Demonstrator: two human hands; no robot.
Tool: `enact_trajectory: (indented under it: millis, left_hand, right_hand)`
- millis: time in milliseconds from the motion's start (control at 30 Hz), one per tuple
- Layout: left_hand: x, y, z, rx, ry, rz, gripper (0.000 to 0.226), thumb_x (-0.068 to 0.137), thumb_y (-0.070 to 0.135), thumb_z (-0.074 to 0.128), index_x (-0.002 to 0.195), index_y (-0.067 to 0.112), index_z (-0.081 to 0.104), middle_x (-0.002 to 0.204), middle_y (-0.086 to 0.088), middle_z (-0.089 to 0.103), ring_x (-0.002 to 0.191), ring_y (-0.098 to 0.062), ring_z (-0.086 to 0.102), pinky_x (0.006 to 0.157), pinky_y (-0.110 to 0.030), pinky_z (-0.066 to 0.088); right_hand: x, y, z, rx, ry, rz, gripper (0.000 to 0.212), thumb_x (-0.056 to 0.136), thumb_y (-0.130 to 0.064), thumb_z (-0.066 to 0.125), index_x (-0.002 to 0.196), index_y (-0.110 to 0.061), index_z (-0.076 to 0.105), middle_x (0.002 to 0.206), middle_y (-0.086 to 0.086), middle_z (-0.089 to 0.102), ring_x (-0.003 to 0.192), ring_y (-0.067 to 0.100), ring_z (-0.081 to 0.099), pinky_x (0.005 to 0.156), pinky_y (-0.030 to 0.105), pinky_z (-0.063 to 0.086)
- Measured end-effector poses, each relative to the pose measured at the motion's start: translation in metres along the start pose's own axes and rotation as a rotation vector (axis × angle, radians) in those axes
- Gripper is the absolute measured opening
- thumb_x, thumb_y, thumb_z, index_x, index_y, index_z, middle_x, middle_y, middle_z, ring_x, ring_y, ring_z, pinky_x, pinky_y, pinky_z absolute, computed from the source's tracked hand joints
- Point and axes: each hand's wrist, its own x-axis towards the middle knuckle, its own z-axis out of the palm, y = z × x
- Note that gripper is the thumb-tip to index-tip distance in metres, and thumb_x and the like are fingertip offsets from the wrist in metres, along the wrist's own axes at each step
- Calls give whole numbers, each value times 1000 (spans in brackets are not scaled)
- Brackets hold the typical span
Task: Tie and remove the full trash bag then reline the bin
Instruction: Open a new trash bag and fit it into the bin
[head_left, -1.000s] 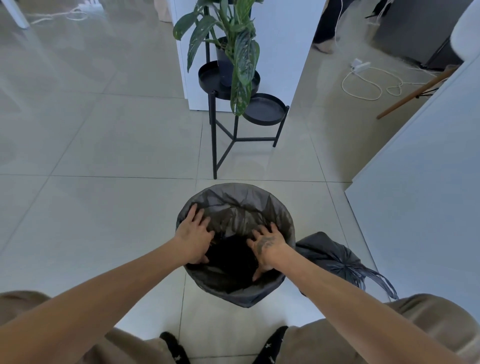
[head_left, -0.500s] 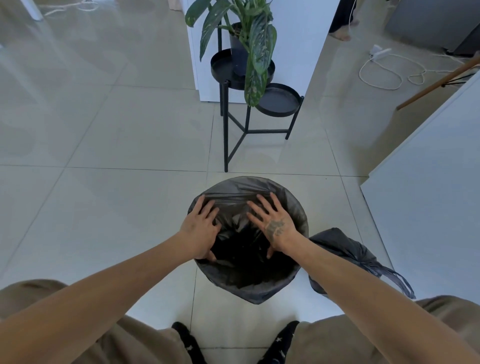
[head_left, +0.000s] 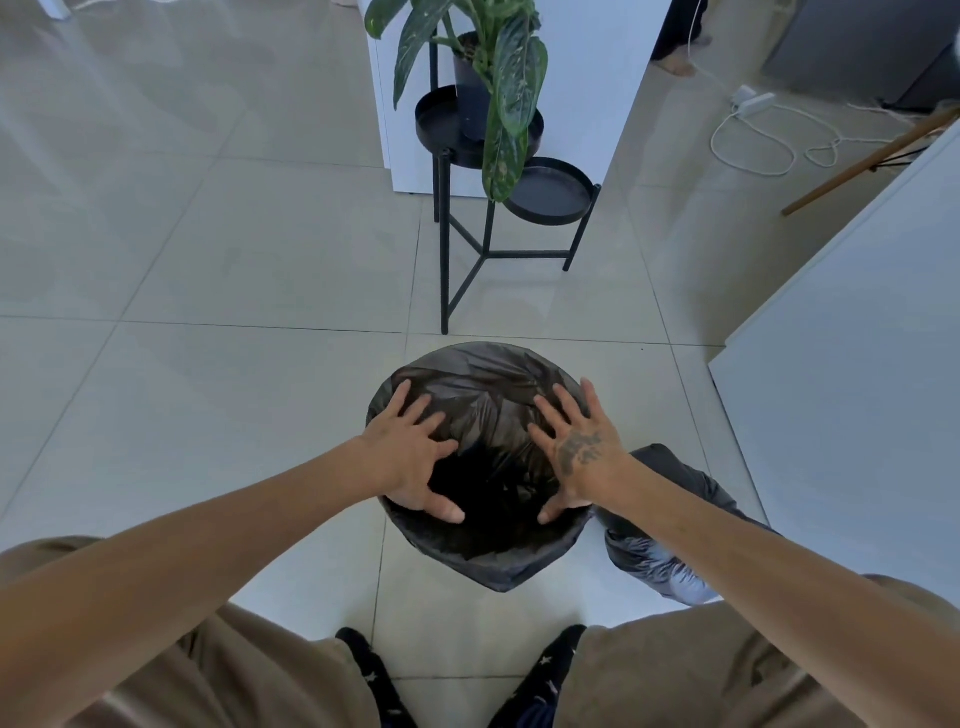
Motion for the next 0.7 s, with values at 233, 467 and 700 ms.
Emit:
enact_trajectory:
  millis: [233,467,700]
  left_hand:
    - [-2,-2,5,73,-167,-26,115,64,100,28,159,38,10,169,-10,5,153,-37,-14,108,-59,-30]
    - [-28,-13,-2,-130,383,-48,104,74,91,11,151,28,41,157,-9,41,150,-34,23,123,-54,-1]
    - [-51,1,29,-858,691,-558,76,81,82,45,135,29,43,100,-4,72,89,-33,68,69,-37,50]
  right_hand:
    - [2,-1,0,-102,-50,27,135,60,-97,47,159,-24,-7,166,13,-20,150,40,-24,112,69,-20]
    - [-37,15,-5,441,449,60,83,87,-71,48,151,-21,33,162,11,27,150,36,21,121,54,17]
    - [-81,-7,41,924,306,385,91,94,-70,32,158,-13,2,121,19,65,102,39,66,82,46,53]
